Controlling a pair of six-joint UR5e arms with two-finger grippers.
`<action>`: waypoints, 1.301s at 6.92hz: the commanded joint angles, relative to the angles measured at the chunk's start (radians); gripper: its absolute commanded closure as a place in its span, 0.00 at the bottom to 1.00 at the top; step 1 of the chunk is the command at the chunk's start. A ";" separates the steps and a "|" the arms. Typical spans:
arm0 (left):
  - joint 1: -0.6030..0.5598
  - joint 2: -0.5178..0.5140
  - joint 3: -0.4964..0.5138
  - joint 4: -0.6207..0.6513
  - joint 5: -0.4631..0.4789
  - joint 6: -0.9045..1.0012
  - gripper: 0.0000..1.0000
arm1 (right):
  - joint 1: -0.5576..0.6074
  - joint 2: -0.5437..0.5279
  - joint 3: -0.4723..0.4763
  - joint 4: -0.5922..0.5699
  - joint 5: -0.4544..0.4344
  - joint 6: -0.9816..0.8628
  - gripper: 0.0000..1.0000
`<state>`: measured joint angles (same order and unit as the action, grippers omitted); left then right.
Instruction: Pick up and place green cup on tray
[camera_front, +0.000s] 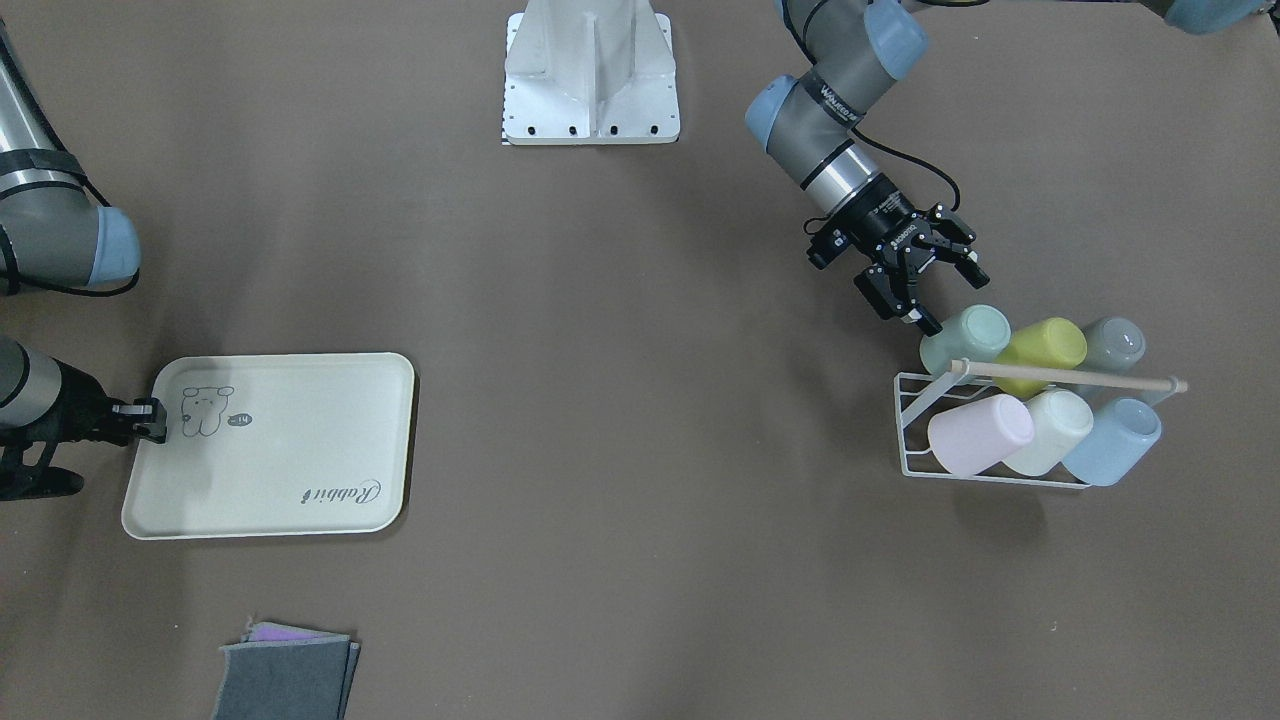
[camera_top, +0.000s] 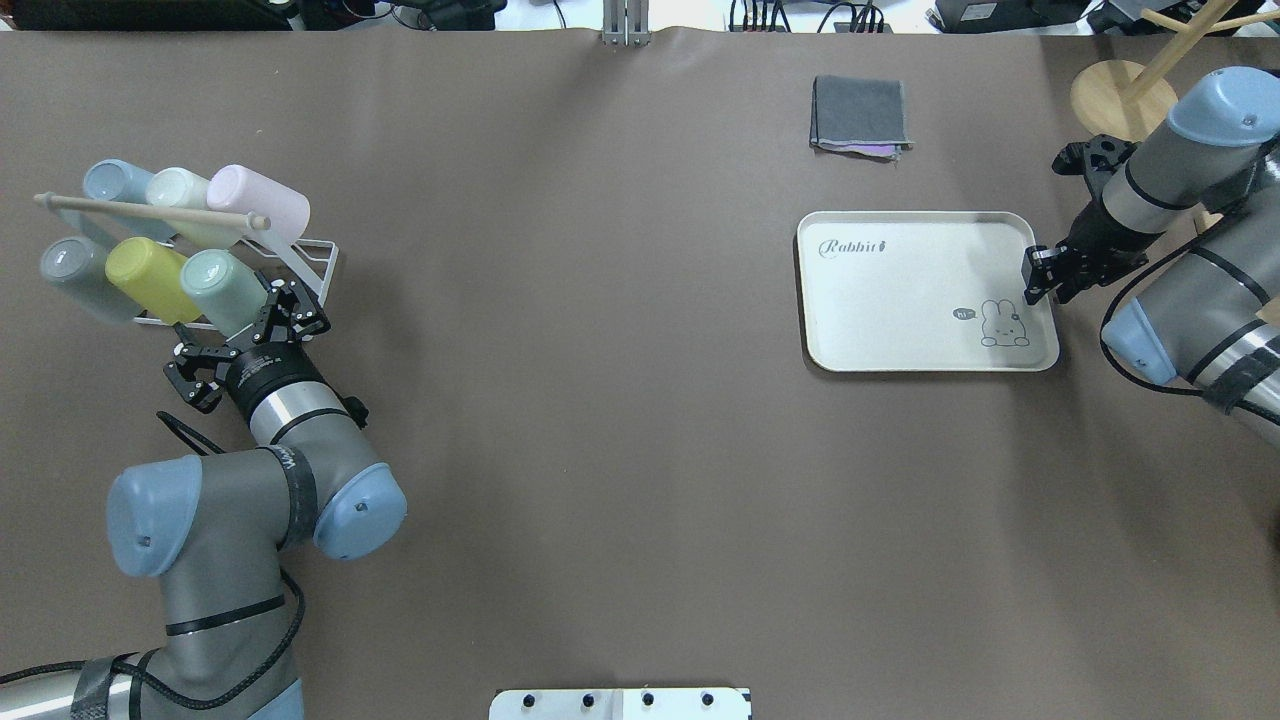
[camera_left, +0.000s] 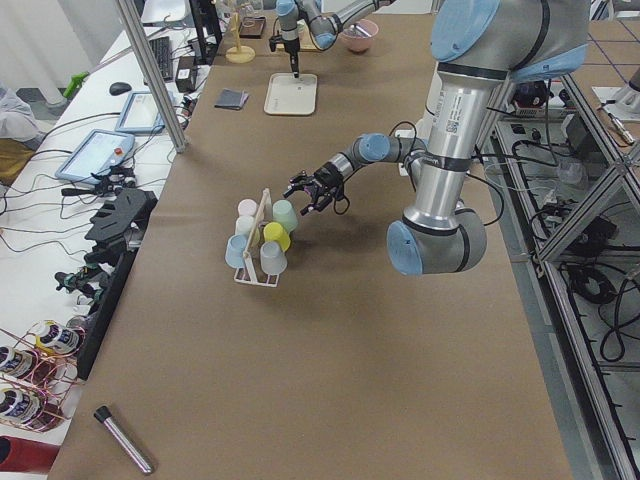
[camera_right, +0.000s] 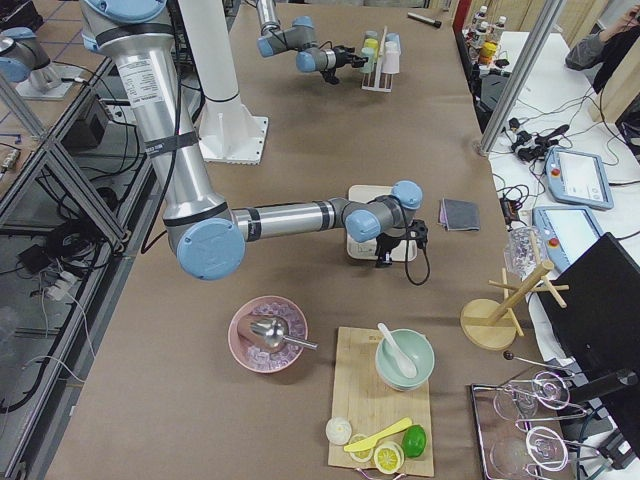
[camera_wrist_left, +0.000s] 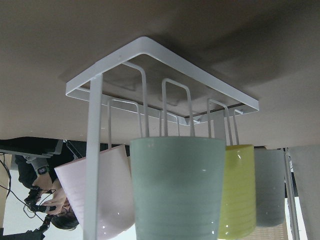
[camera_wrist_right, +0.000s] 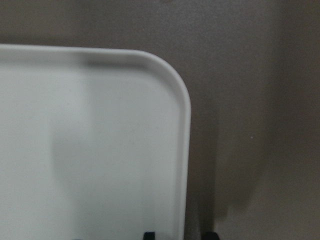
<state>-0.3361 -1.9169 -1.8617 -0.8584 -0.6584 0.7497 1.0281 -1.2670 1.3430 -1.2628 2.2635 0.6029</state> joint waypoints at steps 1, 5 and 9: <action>0.002 -0.004 0.021 0.006 0.025 -0.006 0.04 | 0.000 0.009 -0.012 0.000 -0.001 0.000 0.88; -0.011 0.004 0.041 -0.001 0.092 -0.010 0.10 | 0.038 0.012 0.005 0.000 0.037 0.000 1.00; -0.026 -0.002 0.082 -0.013 0.100 -0.013 0.06 | 0.107 0.087 0.010 0.032 0.212 0.043 1.00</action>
<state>-0.3520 -1.9168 -1.7851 -0.8680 -0.5588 0.7369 1.1171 -1.2027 1.3515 -1.2433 2.4262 0.6186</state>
